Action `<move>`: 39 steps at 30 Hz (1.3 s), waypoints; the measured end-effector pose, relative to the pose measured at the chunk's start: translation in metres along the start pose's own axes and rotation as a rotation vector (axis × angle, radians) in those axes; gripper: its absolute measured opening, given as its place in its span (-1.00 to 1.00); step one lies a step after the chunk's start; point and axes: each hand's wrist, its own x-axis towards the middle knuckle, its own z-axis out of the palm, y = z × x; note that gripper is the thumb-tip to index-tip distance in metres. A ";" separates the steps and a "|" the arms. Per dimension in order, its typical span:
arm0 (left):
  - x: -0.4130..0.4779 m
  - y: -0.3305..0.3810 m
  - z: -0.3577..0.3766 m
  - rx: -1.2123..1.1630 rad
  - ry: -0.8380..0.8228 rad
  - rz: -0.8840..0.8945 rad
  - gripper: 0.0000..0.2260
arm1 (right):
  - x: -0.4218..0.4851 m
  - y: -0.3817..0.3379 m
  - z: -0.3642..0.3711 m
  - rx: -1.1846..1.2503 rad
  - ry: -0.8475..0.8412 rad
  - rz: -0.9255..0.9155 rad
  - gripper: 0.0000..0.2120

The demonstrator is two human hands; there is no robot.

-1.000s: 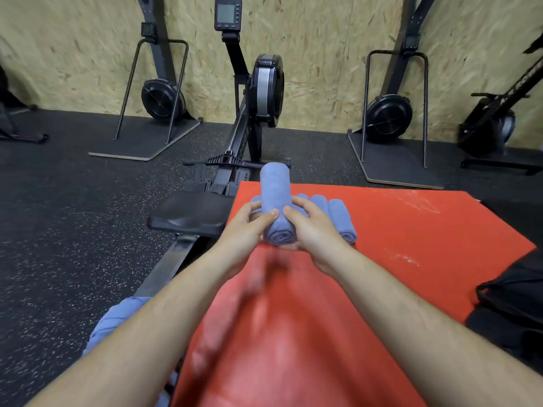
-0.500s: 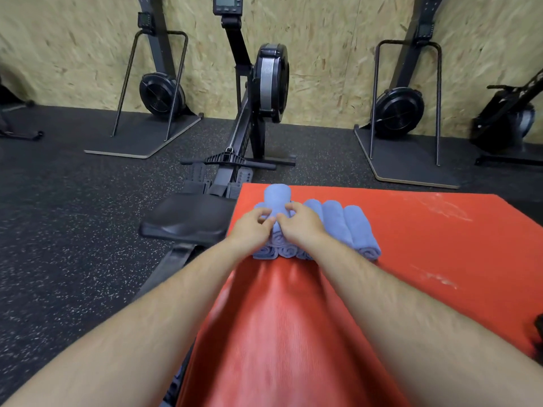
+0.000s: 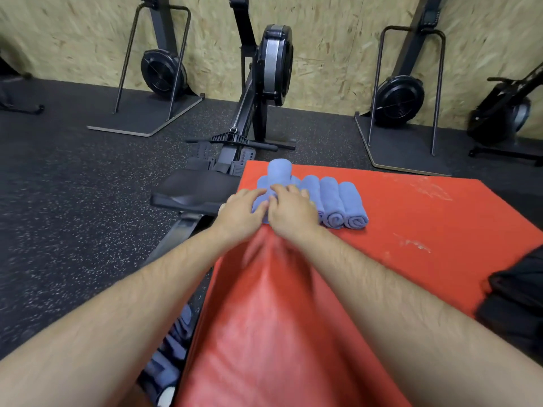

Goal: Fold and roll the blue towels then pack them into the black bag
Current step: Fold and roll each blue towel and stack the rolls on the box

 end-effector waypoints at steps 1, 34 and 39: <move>-0.013 -0.002 -0.007 0.058 0.011 0.034 -0.56 | -0.013 -0.010 0.000 -0.043 0.002 -0.042 -0.65; -0.333 -0.308 -0.066 0.320 -0.177 -0.345 -0.94 | -0.187 -0.234 0.238 0.031 -0.910 -0.738 -0.68; -0.365 -0.302 -0.085 0.365 -0.319 -0.443 -0.58 | -0.184 -0.234 0.242 0.084 -0.920 -0.771 -0.79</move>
